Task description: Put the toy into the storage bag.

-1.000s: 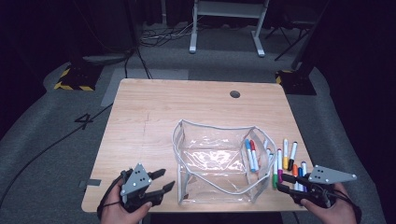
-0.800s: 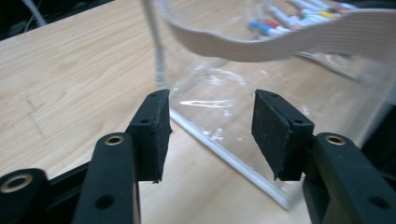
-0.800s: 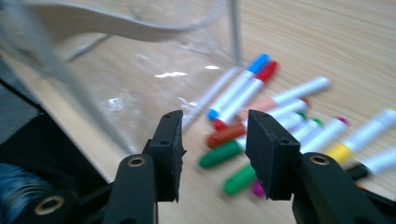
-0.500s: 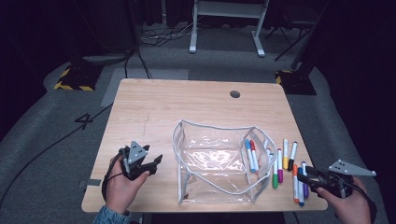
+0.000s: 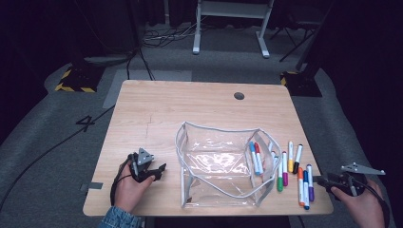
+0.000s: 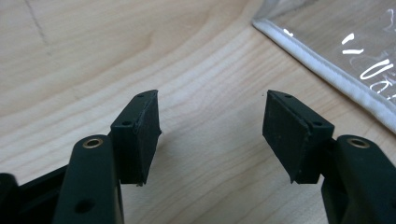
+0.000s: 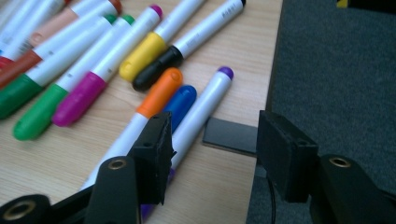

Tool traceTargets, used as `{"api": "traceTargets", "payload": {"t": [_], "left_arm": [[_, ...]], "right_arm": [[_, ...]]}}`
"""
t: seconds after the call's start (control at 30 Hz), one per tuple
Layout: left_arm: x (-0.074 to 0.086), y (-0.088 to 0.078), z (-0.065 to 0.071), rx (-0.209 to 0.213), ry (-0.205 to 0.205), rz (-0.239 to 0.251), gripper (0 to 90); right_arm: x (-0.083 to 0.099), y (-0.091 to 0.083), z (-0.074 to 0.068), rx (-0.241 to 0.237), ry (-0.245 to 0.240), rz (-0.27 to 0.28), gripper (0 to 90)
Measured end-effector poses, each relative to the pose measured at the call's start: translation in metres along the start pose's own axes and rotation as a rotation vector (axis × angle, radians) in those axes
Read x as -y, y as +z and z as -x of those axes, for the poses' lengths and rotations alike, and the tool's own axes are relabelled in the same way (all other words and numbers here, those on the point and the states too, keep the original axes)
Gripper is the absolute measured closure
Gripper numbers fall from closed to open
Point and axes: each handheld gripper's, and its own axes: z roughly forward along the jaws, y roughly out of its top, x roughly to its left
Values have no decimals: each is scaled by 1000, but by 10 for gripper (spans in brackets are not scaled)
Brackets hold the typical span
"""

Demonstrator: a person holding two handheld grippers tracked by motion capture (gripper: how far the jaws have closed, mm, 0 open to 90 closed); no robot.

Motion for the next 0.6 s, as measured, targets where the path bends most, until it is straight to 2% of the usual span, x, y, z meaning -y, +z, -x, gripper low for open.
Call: {"api": "traceTargets", "payload": {"t": [0.07,0.17,0.23,0.37,0.43,0.47,0.57,0.6], "left_arm": [[0,1,1,-9,13,-22,362],[0,2,2,-11,16,-25,347],[0,2,3,-10,15,-25,339],[-1,2,3,-9,15,-29,330],[-1,3,3,-11,13,-27,327],[-1,3,3,-12,13,-27,326],[-1,3,3,-11,13,-27,326],[-1,3,3,-11,12,-27,326]], "right_arm": [[1,4,1,-5,7,-21,470],[-1,13,-1,-34,26,-50,476],[-3,23,-4,-34,16,-81,488],[-4,30,-6,-31,12,-114,510],[-5,34,-7,-20,3,-142,539],[-5,35,-7,-8,3,-165,584],[-5,35,-5,6,8,-177,616],[-5,35,-4,16,11,-196,680]]}}
